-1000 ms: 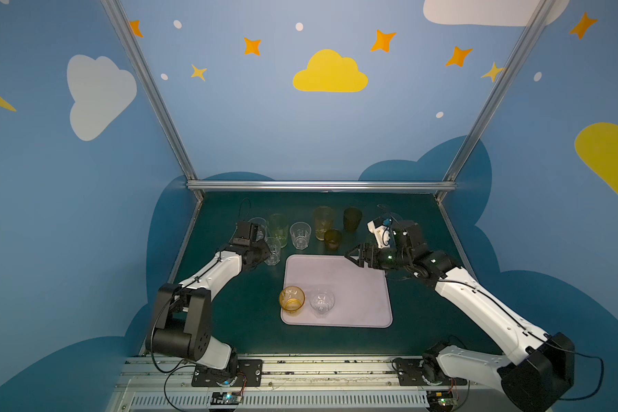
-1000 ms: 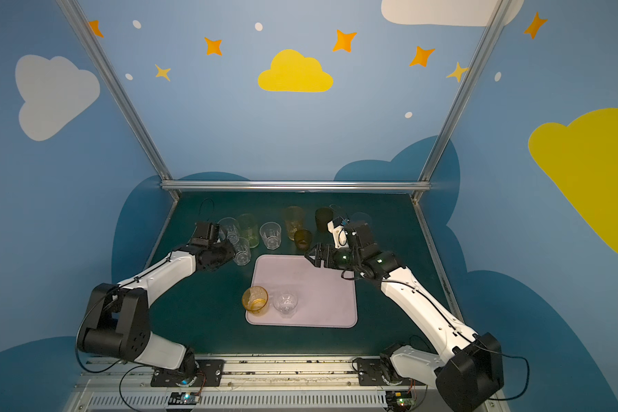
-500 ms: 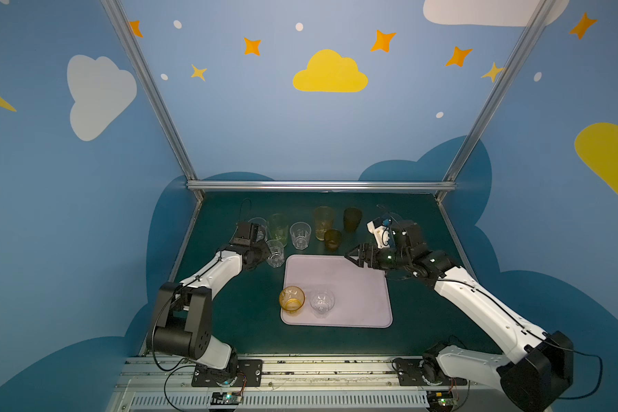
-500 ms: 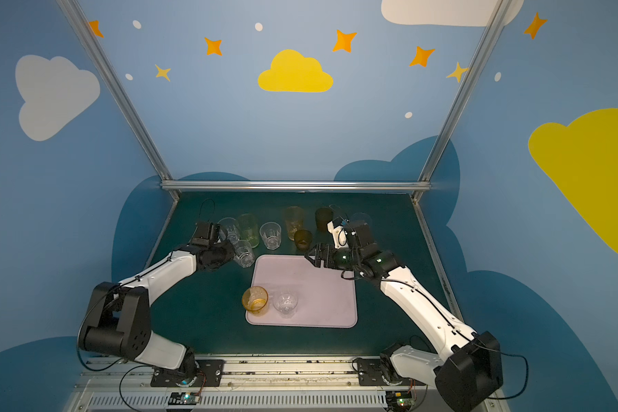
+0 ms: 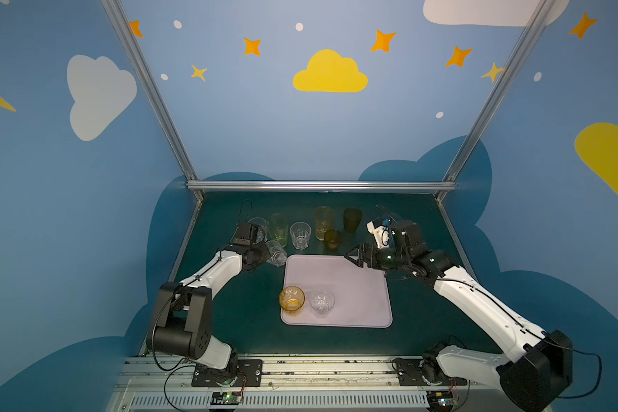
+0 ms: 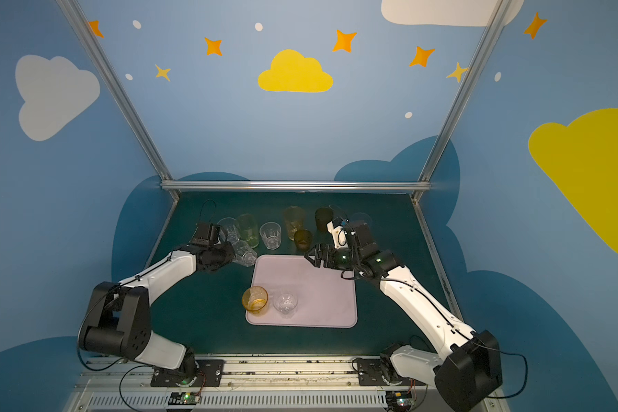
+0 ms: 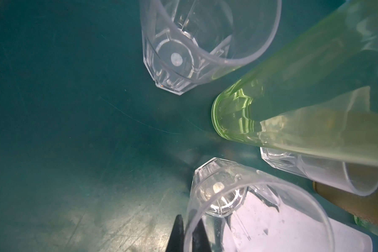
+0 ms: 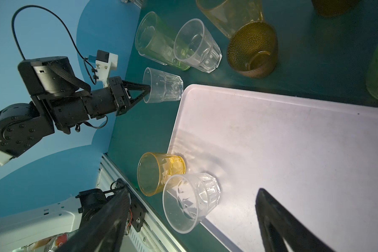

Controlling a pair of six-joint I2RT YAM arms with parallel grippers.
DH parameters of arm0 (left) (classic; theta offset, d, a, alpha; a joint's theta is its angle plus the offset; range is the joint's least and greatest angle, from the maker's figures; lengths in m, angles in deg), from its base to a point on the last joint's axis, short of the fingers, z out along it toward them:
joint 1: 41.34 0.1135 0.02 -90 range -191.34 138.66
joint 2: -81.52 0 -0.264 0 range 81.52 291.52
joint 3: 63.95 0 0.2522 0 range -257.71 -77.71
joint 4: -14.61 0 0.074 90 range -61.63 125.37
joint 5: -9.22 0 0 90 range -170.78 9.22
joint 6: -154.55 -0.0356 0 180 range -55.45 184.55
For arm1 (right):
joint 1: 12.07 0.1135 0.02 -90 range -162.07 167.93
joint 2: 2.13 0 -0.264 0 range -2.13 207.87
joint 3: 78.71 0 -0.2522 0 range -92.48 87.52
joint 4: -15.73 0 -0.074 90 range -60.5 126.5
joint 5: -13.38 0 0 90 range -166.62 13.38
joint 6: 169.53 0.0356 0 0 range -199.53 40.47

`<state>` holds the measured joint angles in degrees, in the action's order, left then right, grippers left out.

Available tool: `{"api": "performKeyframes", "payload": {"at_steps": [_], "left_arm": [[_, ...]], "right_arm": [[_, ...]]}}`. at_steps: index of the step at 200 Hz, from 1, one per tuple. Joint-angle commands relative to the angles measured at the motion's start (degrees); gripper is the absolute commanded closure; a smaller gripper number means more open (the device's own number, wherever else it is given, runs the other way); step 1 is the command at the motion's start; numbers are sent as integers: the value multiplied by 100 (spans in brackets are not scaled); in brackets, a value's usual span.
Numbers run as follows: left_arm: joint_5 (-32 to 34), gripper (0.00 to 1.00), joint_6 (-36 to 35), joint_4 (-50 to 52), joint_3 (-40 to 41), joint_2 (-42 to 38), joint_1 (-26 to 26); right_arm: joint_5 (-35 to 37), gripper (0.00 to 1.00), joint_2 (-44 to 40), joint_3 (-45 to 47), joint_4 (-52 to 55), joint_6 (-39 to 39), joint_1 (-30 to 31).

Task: Place the glasses into the tray
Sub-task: Pick up the glass from the middle-left of the table, then place the glass on the tray.

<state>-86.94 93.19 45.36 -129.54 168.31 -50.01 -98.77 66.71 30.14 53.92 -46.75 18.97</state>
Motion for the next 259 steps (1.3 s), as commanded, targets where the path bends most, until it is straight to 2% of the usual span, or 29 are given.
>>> {"api": "performKeyframes", "payload": {"at_steps": [1, 71, 137, 239, 259], "left_arm": [[-106, 96, -140, 208, -125, -269, -69], [69, 96, -204, 674, -125, -1101, -430], [721, 96, -293, 953, -125, -1782, -1301], [800, 96, -436, 1393, -465, -1171, -1714], [1005, 96, -488, 1489, -525, -1026, -1826]], "right_arm": [[-61, 10, 31, -61, 2, 45, -20], [-26, 10, -41, 16, -7, 40, -20], [167, 10, -271, 263, -98, 43, -20], [368, 10, -948, 1144, -469, 284, -20], [445, 10, -978, 1231, -442, 227, -18]]}}
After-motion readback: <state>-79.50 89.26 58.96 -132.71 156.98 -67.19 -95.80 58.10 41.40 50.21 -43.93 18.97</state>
